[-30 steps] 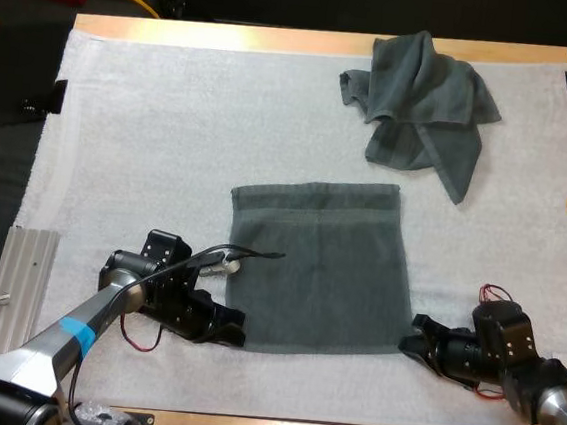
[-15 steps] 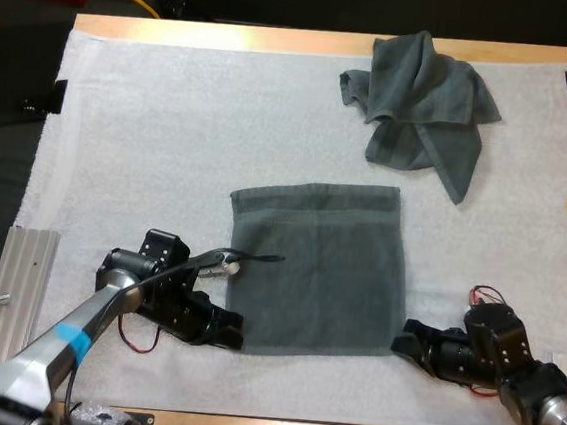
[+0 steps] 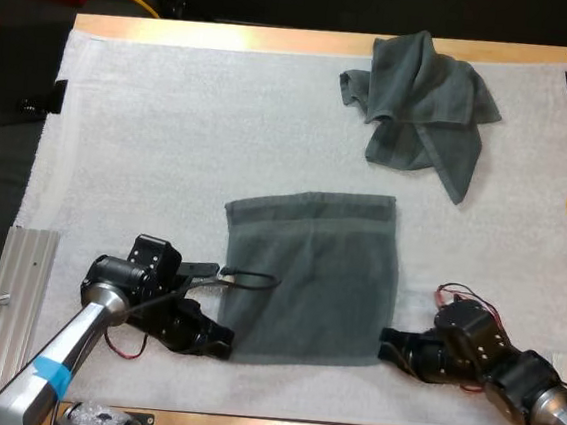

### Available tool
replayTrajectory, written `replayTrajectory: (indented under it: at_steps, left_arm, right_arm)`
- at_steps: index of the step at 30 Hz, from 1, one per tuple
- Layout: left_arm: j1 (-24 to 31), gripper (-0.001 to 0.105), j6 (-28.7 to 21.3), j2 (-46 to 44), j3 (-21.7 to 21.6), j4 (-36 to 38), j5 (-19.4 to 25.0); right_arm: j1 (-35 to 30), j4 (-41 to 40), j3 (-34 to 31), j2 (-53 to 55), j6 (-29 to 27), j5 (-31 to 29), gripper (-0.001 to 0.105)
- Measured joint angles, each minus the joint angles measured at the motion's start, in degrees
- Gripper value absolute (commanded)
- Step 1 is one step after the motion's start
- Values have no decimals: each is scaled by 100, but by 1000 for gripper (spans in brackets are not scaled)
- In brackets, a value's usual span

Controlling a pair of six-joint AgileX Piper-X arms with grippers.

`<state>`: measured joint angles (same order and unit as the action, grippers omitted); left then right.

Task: Pick towel from pile, fold and stack

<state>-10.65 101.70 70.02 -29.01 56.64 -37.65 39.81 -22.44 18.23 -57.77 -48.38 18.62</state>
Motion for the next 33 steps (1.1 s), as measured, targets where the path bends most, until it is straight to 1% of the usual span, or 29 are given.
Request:
replayTrajectory:
  at_steps: [4,6,9,14,17,20,22,25,27,30,33]
  left_arm:
    - [-27,0,-78,2,-9,223,136]
    - [-140,0,-153,2,-77,434,372]
    - [-509,0,-229,2,-195,694,707]
    - [-1011,0,-267,2,-260,878,1041]
    - [-1019,0,-267,2,-292,923,1078]
    - [-990,0,-267,71,-427,1006,1015]
    - [-991,0,-267,246,-597,1034,924]
    - [-991,0,-267,650,-916,1038,622]
    - [-991,0,-267,980,-1208,1057,542]
    - [-991,0,-282,1395,-1652,1120,509]
    - [-991,0,-282,1722,-2083,1171,511]
  right_arm:
    - [333,-524,204,0,-170,-202,0]
    - [482,-827,309,0,-236,-299,0]
    - [667,-1197,460,0,-260,-432,0]
    - [838,-1414,553,0,-260,-451,0]
    - [838,-1422,562,0,-222,-428,0]
    - [838,-1215,580,-12,9,-288,0]
    - [838,-974,580,-11,241,-231,0]
    - [838,-503,580,-14,623,-222,0]
    - [813,-212,580,-30,810,-222,0]
    - [561,97,594,-108,1028,-187,0]
    - [42,461,593,-241,1091,79,0]
